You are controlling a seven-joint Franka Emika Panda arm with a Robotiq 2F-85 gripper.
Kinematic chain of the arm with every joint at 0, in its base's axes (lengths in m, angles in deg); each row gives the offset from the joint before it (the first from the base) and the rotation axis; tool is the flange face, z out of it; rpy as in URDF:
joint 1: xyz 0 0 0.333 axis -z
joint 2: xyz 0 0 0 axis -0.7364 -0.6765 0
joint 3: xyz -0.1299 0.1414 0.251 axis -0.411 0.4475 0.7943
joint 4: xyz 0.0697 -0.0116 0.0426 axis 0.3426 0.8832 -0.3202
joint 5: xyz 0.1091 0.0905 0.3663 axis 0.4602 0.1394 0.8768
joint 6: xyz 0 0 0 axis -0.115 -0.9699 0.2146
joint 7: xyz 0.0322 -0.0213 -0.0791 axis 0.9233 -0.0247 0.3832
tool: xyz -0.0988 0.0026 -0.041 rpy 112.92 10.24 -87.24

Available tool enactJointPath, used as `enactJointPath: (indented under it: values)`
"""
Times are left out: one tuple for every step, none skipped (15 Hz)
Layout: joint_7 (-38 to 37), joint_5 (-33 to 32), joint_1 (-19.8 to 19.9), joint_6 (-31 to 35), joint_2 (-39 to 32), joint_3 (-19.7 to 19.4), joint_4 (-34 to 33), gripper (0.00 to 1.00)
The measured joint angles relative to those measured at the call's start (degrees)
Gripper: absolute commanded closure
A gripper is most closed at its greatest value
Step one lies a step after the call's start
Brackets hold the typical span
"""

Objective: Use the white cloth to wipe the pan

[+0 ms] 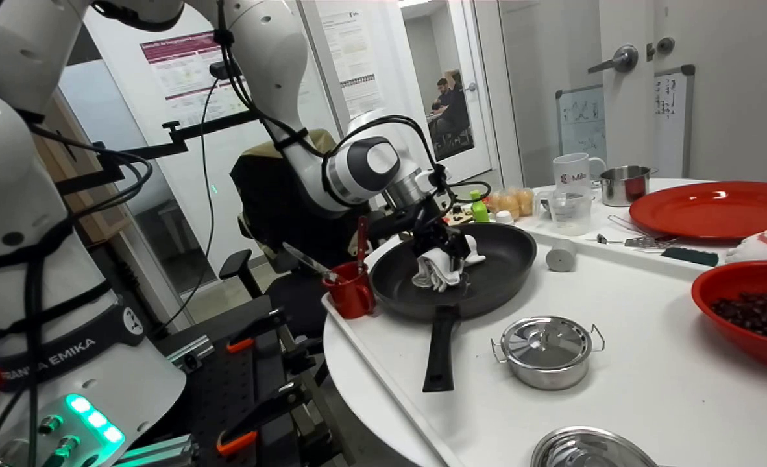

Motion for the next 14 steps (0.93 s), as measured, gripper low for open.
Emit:
enactJointPath:
  values:
    - [0.21, -0.04, -0.42, 0.04, 0.02, 0.0, 0.11, 0.94]
    - [0.3, -0.05, -0.71, 0.04, 0.03, -0.01, 0.17, 0.93]
    - [0.31, -0.05, -0.83, 0.04, 0.03, -0.03, 0.18, 0.94]
    - [0.31, -0.03, -0.74, 0.04, 0.03, -0.08, 0.18, 0.94]
    - [0.3, 0.03, -0.43, 0.04, 0.05, -0.07, 0.18, 0.94]
    - [0.27, 0.17, 0.12, 0.03, 0.07, -0.07, 0.17, 0.94]
    - [0.26, 0.28, 0.89, 0.01, 0.09, -0.06, 0.17, 0.94]
    - [0.25, 0.37, 1.91, 0.01, 0.1, -0.08, 0.17, 0.94]
    - [0.25, 0.41, 3.09, 0.01, 0.11, -0.11, 0.17, 0.93]
    - [0.25, 0.43, 4.31, 0.01, 0.11, -0.16, 0.17, 0.94]
    - [0.25, 0.45, 5.56, 0.01, 0.11, -0.28, 0.17, 0.94]
    - [0.25, 0.45, 6.7, -0.02, 0.11, -0.44, 0.17, 0.94]
    - [0.25, 0.46, 7.73, -0.03, 0.11, -0.61, 0.17, 0.94]
    - [0.25, 0.47, 8.66, -0.05, 0.11, -0.79, 0.17, 0.94]
